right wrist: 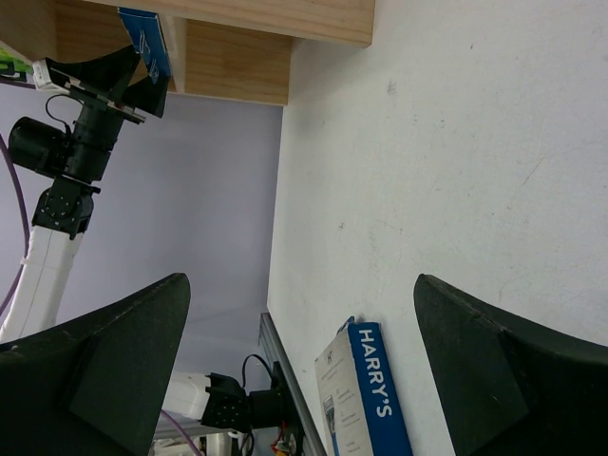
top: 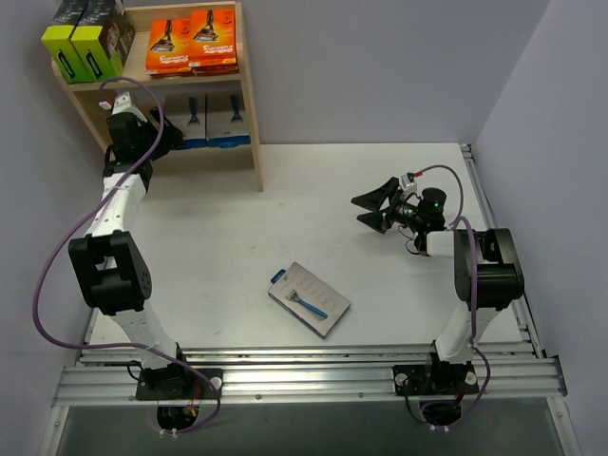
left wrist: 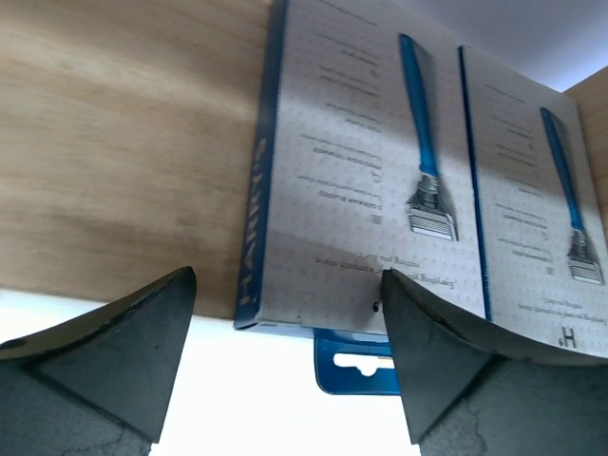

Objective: Place and organize the shaving razors onto the shelf
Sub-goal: Place the shaving razor onto shelf

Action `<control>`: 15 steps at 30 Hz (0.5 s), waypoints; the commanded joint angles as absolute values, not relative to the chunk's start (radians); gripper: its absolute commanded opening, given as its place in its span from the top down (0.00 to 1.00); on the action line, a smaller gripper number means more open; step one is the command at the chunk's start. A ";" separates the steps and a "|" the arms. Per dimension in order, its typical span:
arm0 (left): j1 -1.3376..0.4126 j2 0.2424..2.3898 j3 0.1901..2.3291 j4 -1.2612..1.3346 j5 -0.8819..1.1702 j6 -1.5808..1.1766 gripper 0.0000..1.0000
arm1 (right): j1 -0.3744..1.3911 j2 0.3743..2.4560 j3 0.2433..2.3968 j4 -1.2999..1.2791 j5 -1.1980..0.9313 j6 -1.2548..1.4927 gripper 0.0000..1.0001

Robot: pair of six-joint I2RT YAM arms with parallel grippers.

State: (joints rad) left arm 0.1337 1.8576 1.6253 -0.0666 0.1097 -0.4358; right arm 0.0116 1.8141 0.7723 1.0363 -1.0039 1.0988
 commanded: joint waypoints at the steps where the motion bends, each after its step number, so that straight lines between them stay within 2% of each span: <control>1: 0.156 1.801 1.632 -0.112 0.123 -0.423 0.12 | 0.005 1.798 0.767 1.085 -1.037 1.095 0.00; 9: 0.164 1.709 1.568 -0.091 0.158 -0.410 0.09 | 0.005 1.767 0.749 1.069 -1.037 1.080 0.00; 15: 0.164 1.643 1.513 -0.069 0.193 -0.413 0.04 | 0.005 1.709 0.736 0.934 -1.026 0.980 0.00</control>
State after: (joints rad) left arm 0.1589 1.7161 1.5349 -0.1020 0.1539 -0.4290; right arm 0.0116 1.7882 0.7414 0.9798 -1.0031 1.0554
